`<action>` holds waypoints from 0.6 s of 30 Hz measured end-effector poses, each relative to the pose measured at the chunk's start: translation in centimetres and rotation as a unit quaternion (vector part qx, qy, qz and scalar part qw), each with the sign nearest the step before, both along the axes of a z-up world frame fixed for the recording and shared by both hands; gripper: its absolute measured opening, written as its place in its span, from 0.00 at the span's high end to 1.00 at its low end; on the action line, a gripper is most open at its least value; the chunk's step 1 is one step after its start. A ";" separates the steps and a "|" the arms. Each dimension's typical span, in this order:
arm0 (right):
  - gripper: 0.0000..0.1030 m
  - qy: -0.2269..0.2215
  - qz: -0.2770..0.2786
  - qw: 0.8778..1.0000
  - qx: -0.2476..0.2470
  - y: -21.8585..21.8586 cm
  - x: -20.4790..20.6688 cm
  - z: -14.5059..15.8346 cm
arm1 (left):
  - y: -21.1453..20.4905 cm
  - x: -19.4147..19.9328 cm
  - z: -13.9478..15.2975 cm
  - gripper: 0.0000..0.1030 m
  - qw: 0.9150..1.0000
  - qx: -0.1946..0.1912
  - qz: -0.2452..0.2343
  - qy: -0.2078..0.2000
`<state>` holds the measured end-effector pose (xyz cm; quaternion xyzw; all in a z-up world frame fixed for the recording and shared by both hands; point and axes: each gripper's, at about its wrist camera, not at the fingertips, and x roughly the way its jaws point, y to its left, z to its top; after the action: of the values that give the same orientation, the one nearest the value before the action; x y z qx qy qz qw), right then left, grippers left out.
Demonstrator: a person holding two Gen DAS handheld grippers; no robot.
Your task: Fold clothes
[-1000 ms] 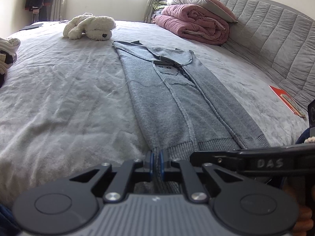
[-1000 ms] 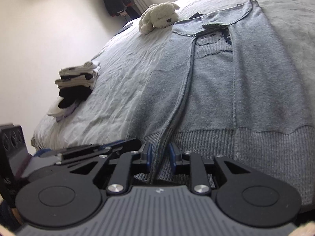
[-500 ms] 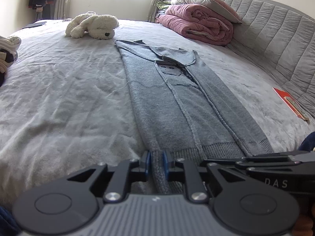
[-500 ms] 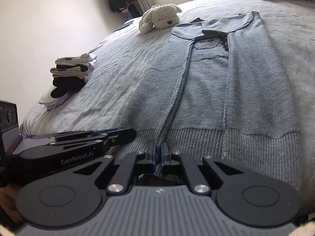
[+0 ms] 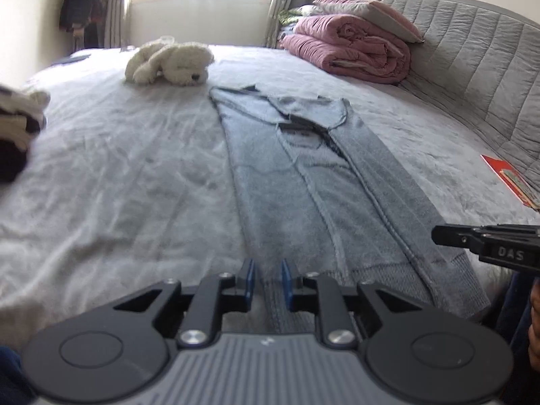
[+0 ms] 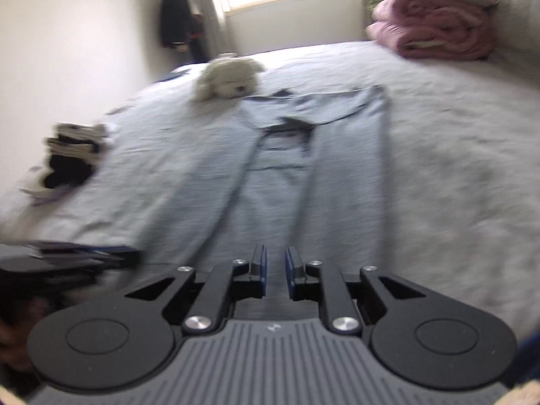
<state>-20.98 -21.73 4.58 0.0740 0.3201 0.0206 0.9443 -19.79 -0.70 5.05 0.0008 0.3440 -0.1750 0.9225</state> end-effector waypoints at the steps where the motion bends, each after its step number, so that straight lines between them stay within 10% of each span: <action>1: 0.82 0.005 -0.011 1.000 0.002 -0.6 0.2 -0.3 | -0.3 0.1 0.3 0.83 1.000 0.003 -0.002 -0.006; 18: 0.83 0.048 -0.021 0.999 0.005 -2.1 -0.2 -1.6 | -1.6 -0.7 -1.1 0.83 0.998 0.053 -0.034 -0.009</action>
<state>-21.15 -23.86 2.97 0.0866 0.3636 -0.0010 0.9275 -20.51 -2.31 3.94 0.0632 0.3444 -0.1875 0.9177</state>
